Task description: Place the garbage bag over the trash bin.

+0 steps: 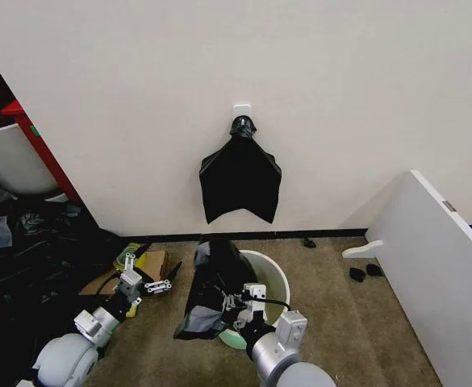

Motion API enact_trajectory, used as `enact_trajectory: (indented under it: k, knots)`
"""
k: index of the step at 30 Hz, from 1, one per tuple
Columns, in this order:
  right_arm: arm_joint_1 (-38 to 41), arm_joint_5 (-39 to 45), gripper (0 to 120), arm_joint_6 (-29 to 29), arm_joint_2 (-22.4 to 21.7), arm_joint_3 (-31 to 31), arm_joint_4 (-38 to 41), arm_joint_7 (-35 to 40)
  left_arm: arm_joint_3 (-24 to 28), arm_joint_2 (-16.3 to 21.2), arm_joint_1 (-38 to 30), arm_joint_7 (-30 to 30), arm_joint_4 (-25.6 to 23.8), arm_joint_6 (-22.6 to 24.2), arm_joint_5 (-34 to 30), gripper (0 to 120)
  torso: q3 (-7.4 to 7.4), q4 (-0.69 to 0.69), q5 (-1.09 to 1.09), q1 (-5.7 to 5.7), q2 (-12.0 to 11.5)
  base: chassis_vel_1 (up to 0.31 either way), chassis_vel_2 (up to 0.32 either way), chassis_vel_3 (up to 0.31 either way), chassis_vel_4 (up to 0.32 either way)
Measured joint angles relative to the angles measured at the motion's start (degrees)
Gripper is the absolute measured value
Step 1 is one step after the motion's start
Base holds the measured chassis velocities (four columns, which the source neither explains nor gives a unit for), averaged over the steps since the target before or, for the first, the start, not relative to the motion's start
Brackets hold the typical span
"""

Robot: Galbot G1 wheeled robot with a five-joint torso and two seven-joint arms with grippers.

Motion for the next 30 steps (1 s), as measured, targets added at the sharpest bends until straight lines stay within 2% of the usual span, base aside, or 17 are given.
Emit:
enact_trajectory:
  k: [3, 7, 10, 11, 12, 13, 14, 17, 18, 21, 23, 27, 30]
  knots:
    - [0.7, -1.4, 0, 0.9, 0.3, 0.7, -2.4, -0.2, 0.7, -0.3, 0.6, -0.3, -0.1, 0.1, 0.1, 100, 0.00, 0.00, 0.00, 0.00, 0.0, 0.000, 0.000, 0.000, 0.000]
    - [1.2, -2.4, 0, 1.5, 0.6, 1.7, -4.9, -0.1, 2.0, 0.0, 2.2, -1.1, -2.8, 3.9, -1.9, 100, 0.00, 0.00, 0.00, 0.00, 0.0, 0.000, 0.000, 0.000, 0.000]
    - [0.6, -2.7, 0, 1.6, 0.7, 1.8, -5.3, 0.1, 5.5, 1.7, 3.6, -8.4, -8.1, 14.8, -6.2, 100, 0.00, 0.00, 0.00, -0.01, 0.0, 0.000, 0.000, 0.000, 0.000]
    - [0.4, -2.8, 0, 1.6, 0.9, 1.7, -5.3, 0.1, 7.3, 2.4, 3.5, -12.1, -10.3, 20.3, -8.8, 100, 0.00, 0.00, 0.01, -0.01, 0.0, 0.000, 0.000, 0.000, 0.000]
    - [0.2, -2.9, 0, 1.6, 1.0, 1.7, -5.3, 0.2, 8.3, 2.7, 3.3, -13.8, -11.4, 23.1, -10.4, 100, -0.01, 0.00, 0.02, -0.01, 0.0, 0.000, 0.000, 0.000, 0.000]
    - [0.2, -2.9, 0, 1.6, 1.0, 1.7, -5.3, 0.2, 8.3, 2.7, 3.3, -13.8, -11.4, 23.1, -10.4, 100, -0.01, 0.00, 0.02, -0.01, 0.0, 0.000, 0.000, 0.000, 0.000]
    - [-0.1, -3.0, 0, 1.5, 1.2, 1.5, -5.2, 0.2, 10.6, 3.4, 2.3, -17.1, -13.5, 28.5, -13.6, 99, 0.00, 0.00, 0.01, -0.01, 0.0, 0.000, 0.000, 0.000, 0.000]
    - [-0.4, -3.2, 0, 1.5, 1.6, 1.3, -5.0, 0.2, 15.4, 4.2, -1.4, -22.0, -16.8, 36.7, -17.0, 98, -0.01, -0.01, 0.01, -0.01, 0.0, 0.000, 0.000, 0.000, 0.000]
    - [-0.4, -3.2, 0, 1.5, 1.6, 1.3, -5.0, 0.2, 15.4, 4.2, -1.4, -22.0, -16.8, 36.7, -17.0, 98, -0.01, -0.01, 0.01, -0.01, 0.0, 0.000, 0.000, 0.000, 0.000]
    - [-0.9, -3.3, 0, 1.5, 1.7, 1.5, -4.4, 0.2, 20.7, 4.7, -5.9, -27.3, -17.8, 42.2, -17.9, 97, -0.01, -0.01, 0.02, -0.01, 0.0, 0.000, 0.000, 0.000, 0.000]
    - [-1.0, -3.3, 0, 1.5, 1.6, 1.5, -4.3, 0.3, 21.5, 4.7, -6.5, -27.9, -17.8, 42.7, -17.9, 97, -0.01, -0.01, 0.01, -0.01, 0.0, 0.000, 0.000, 0.000, 0.000]
    - [-1.6, -3.6, 0, 1.5, 1.6, 1.7, -3.8, 0.3, 26.8, 4.3, -11.0, -34.6, -16.9, 47.4, -17.5, 97, 0.00, 0.00, 0.01, -0.01, 0.0, 0.000, 0.000, 0.000, 0.000]
    - [-1.8, -3.9, 0, 1.5, 1.8, 1.7, -3.8, 0.3, 28.3, 3.5, -12.3, -37.0, -16.4, 49.3, -17.5, 98, 0.00, 0.00, 0.02, -0.01, 0.0, 0.000, 0.000, 0.000, 0.000]
